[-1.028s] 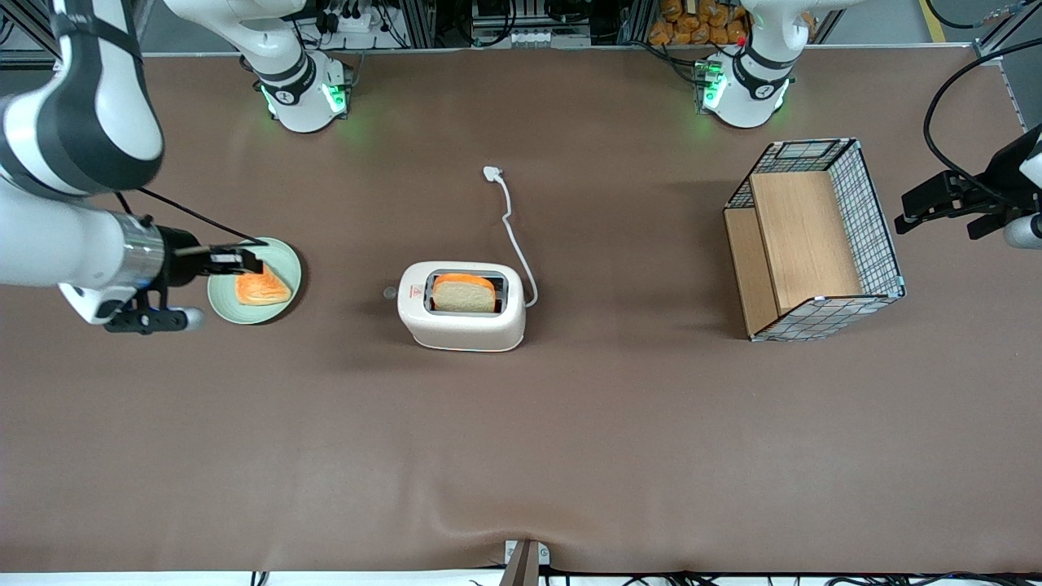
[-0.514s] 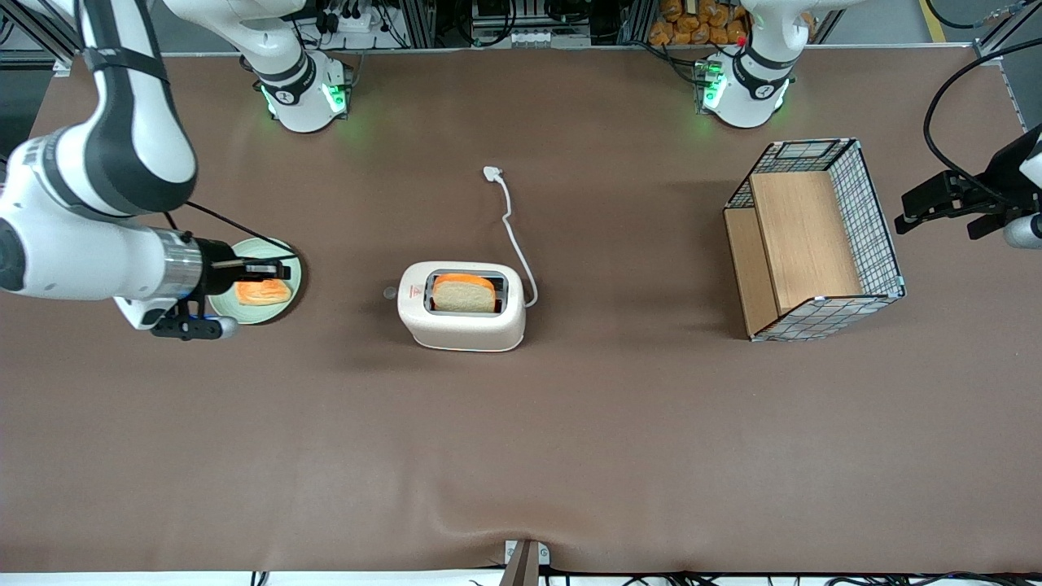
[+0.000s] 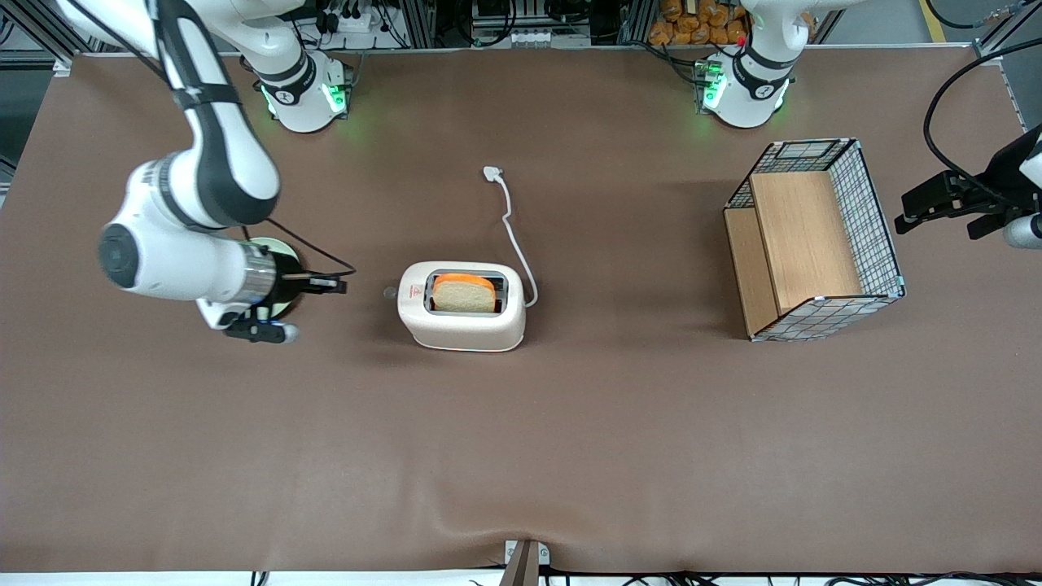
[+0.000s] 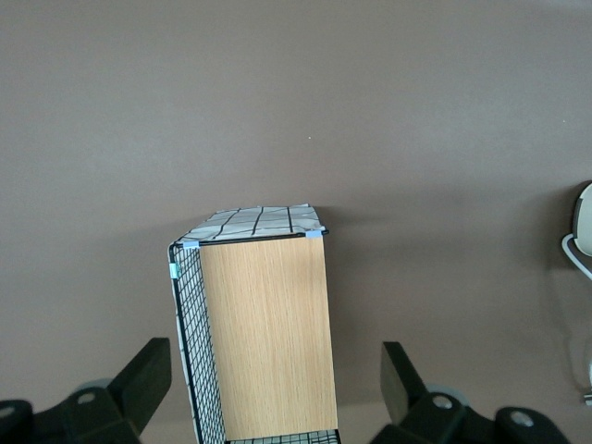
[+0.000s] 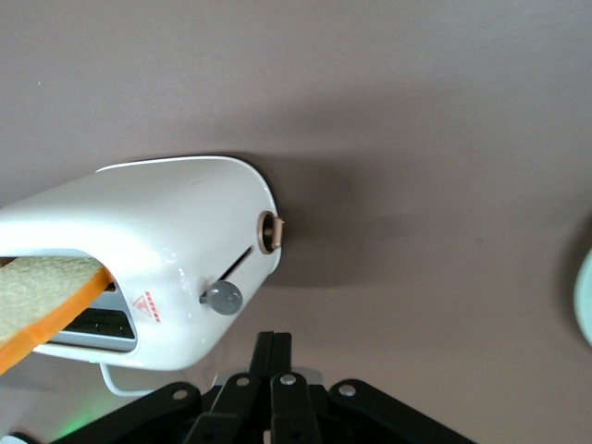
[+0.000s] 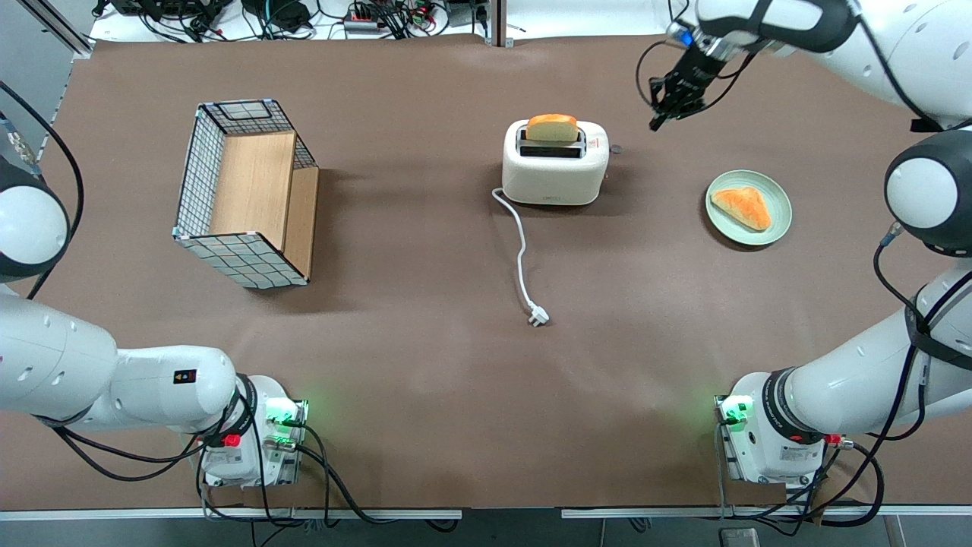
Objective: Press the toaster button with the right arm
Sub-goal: 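Move the right gripper over the plate toward the toaster's side lever, then lower the right gripper onto the toaster's side lever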
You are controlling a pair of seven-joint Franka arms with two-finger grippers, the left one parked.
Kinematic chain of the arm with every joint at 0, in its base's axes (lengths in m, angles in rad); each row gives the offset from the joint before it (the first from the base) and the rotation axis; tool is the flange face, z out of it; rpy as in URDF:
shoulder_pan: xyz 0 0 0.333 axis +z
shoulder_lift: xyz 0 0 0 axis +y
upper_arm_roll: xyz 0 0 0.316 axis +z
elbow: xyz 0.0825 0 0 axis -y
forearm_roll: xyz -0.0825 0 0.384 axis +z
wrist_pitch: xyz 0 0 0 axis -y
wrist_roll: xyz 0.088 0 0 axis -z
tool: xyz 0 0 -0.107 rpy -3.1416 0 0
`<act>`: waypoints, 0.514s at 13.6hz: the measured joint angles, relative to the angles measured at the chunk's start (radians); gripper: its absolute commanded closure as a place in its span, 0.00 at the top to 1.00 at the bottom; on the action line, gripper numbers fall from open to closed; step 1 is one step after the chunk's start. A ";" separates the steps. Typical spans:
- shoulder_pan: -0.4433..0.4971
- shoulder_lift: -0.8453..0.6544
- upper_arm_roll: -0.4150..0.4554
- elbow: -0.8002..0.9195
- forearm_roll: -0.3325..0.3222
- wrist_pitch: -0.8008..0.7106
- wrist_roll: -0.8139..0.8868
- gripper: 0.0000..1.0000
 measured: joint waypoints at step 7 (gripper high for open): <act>0.025 0.027 -0.002 -0.030 0.069 0.058 0.008 0.00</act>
